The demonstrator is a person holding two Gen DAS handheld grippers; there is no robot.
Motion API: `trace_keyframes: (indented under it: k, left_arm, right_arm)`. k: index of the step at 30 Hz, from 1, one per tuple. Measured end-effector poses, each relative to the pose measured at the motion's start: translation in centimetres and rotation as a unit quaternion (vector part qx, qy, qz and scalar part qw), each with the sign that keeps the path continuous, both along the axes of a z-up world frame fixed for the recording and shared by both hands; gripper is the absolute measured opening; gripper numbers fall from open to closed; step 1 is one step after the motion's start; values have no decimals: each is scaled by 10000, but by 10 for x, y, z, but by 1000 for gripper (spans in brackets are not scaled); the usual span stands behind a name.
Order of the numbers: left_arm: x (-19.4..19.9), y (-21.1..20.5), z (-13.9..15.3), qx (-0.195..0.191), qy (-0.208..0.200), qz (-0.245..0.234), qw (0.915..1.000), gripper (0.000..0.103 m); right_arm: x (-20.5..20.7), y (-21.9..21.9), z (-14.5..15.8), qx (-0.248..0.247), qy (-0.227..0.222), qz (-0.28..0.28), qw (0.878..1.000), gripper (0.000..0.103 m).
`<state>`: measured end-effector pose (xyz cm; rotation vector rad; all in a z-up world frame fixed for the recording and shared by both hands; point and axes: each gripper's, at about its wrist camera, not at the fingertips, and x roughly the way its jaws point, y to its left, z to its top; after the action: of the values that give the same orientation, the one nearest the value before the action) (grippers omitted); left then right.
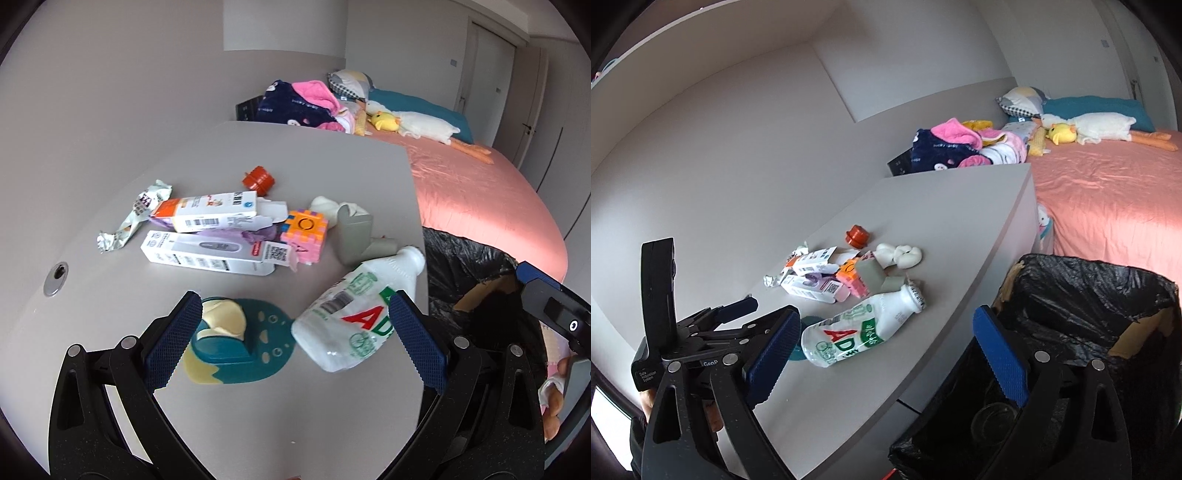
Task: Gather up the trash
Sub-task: 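Return to the desk and grasp the teal-and-yellow toy with the left tool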
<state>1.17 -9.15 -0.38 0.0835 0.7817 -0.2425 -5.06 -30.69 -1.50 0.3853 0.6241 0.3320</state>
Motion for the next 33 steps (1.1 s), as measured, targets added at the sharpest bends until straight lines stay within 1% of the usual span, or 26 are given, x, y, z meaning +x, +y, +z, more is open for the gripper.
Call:
trace_keyframes:
  k: [8,11,14,15,16,18,21,24,30,33]
  left_arm:
    - [2,35,-14,35,141,366,9992,97]
    - [4,43,-20,50,198,501,9985,98]
    - [7,52,-27,-16,246,634,9977,97]
    - [8,55,-29,-37,263,689,9973,97]
    - [9,58,-31,-65,286,726,9969,94]
    - [12,61,-34,-92,363,748,9965,89]
    - [15,65,-39,-29,420,774,9961,84]
    - [17,66,-42,-54,450,734,9963,84]
    - [24,64,-46,-43,444,675,9967,84]
    - [29,62,-49,0,426,673,9968,84]
  right_arm:
    - [14,25,-20,263,341,378,9984,94]
    - [18,33,-27,365,443,468,9973,94]
    - [21,41,-34,425,534,494,9964,94]
    - [21,44,-36,483,563,502,9960,92]
    - [22,46,-39,559,608,523,9952,86]
    - [26,48,-45,767,719,551,9929,81]
    - [32,49,-55,1087,921,508,9885,81]
    - [37,49,-60,1241,1006,432,9862,81]
    - [50,51,-60,1332,991,315,9856,81]
    - [58,56,-60,1235,945,264,9875,81]
